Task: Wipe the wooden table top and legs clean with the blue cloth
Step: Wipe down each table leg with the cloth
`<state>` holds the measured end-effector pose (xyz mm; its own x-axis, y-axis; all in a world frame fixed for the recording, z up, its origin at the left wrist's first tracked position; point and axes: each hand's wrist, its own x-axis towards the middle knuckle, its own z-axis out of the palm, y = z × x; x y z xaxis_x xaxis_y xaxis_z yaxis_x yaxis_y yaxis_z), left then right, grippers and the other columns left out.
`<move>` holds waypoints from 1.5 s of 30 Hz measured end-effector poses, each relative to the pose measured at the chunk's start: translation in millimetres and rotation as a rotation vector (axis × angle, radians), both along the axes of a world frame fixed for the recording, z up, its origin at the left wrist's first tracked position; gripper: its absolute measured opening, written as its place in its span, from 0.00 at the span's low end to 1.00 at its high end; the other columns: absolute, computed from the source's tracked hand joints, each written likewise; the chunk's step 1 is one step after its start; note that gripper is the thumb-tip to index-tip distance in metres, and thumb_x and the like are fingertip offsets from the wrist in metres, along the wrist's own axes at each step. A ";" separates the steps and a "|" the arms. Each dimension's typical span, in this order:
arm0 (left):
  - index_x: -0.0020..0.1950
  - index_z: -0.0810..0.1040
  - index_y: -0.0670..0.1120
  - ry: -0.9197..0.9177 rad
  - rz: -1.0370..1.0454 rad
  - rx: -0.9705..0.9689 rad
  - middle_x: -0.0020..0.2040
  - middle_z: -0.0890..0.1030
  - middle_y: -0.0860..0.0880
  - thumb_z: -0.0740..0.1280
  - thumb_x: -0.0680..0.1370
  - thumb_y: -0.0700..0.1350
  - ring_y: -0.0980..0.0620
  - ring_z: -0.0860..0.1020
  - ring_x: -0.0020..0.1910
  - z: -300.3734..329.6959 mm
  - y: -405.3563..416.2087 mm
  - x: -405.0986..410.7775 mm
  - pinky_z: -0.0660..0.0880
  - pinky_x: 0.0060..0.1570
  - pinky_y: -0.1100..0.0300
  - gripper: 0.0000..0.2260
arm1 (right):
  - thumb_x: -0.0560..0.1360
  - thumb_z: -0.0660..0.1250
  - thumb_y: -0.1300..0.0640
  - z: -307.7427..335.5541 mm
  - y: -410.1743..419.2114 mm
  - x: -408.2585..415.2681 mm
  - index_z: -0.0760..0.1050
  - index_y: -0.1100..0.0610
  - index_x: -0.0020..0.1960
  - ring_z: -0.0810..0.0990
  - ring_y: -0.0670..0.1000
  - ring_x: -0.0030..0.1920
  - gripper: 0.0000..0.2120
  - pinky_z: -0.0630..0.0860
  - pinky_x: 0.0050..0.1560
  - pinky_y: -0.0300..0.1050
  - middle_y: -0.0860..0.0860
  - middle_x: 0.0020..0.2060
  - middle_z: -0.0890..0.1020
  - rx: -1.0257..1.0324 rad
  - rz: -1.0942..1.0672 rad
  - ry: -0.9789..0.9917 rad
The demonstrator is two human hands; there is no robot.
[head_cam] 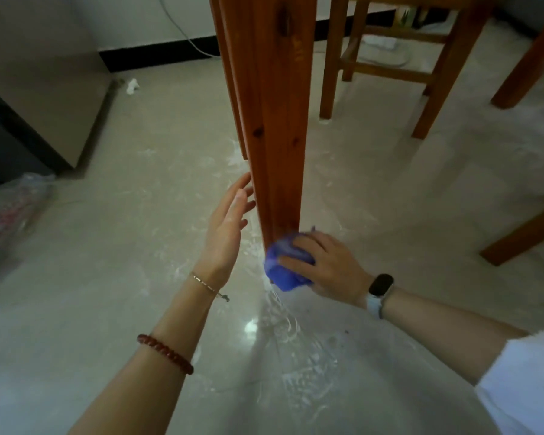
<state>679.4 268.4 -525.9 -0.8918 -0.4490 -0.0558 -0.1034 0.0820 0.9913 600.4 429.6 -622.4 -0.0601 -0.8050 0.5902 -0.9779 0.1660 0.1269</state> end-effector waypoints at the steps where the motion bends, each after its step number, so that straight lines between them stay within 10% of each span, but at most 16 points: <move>1: 0.64 0.67 0.58 -0.007 0.004 -0.002 0.63 0.73 0.52 0.50 0.81 0.51 0.52 0.73 0.61 -1.0 1.5 0.7 0.67 0.64 0.49 0.14 | 0.68 0.67 0.55 5.1 -7.2 -1.6 0.67 0.52 0.59 0.69 0.57 0.50 0.21 0.78 0.44 0.51 0.57 0.53 0.67 -0.050 -0.014 0.013; 11: 0.66 0.64 0.61 -0.167 -0.044 -0.138 0.67 0.70 0.50 0.50 0.80 0.53 0.52 0.72 0.62 -28.1 -2.8 21.7 0.69 0.61 0.55 0.15 | 0.71 0.59 0.63 -93.1 -12.8 -8.8 0.78 0.52 0.44 0.78 0.53 0.43 0.11 0.74 0.36 0.45 0.49 0.45 0.81 0.414 -0.059 0.126; 15: 0.65 0.65 0.59 -0.171 0.033 -0.182 0.65 0.71 0.51 0.54 0.80 0.50 0.52 0.72 0.63 -37.6 1.0 30.0 0.70 0.63 0.53 0.14 | 0.58 0.75 0.61 -89.3 0.3 -6.8 0.80 0.50 0.43 0.80 0.55 0.39 0.14 0.77 0.31 0.43 0.49 0.43 0.82 0.507 -0.048 -0.148; 22: 0.72 0.54 0.53 -0.027 0.323 -0.269 0.67 0.64 0.52 0.58 0.79 0.49 0.56 0.67 0.60 6.6 39.6 6.0 0.69 0.58 0.57 0.23 | 0.61 0.59 0.61 -19.6 38.7 -25.0 0.75 0.57 0.59 0.73 0.62 0.51 0.26 0.73 0.49 0.49 0.57 0.54 0.76 0.074 -0.333 -0.927; 26: 0.73 0.50 0.56 0.075 0.449 -0.332 0.73 0.58 0.51 0.58 0.73 0.59 0.55 0.64 0.65 55.3 64.6 -12.0 0.66 0.65 0.52 0.31 | 0.69 0.64 0.56 58.6 48.1 -51.8 0.70 0.41 0.53 0.78 0.53 0.35 0.15 0.72 0.36 0.40 0.55 0.49 0.75 -0.303 -0.240 -1.272; 29: 0.72 0.50 0.57 0.185 0.595 -0.409 0.73 0.57 0.52 0.60 0.75 0.59 0.53 0.62 0.68 95.7 78.4 -26.2 0.64 0.66 0.54 0.30 | 0.72 0.66 0.49 124.9 39.5 -71.8 0.70 0.51 0.56 0.76 0.43 0.34 0.14 0.71 0.34 0.37 0.52 0.43 0.76 -0.487 -0.106 -1.307; 36: 0.73 0.50 0.55 0.319 0.776 -0.564 0.70 0.58 0.50 0.59 0.76 0.53 0.53 0.64 0.66 165.2 93.0 -49.7 0.68 0.65 0.48 0.28 | 0.72 0.68 0.66 267.6 3.7 -87.3 0.65 0.51 0.62 0.71 0.28 0.54 0.24 0.68 0.53 0.24 0.34 0.53 0.71 -0.678 0.269 -1.158; 45: 0.72 0.54 0.55 0.369 0.833 -0.478 0.68 0.62 0.48 0.57 0.80 0.46 0.47 0.69 0.63 188.1 97.4 -56.1 0.72 0.61 0.47 0.22 | 0.72 0.65 0.61 264.3 -31.7 -66.9 0.65 0.50 0.62 0.71 0.47 0.61 0.20 0.68 0.64 0.39 0.47 0.58 0.71 -0.776 0.428 -1.025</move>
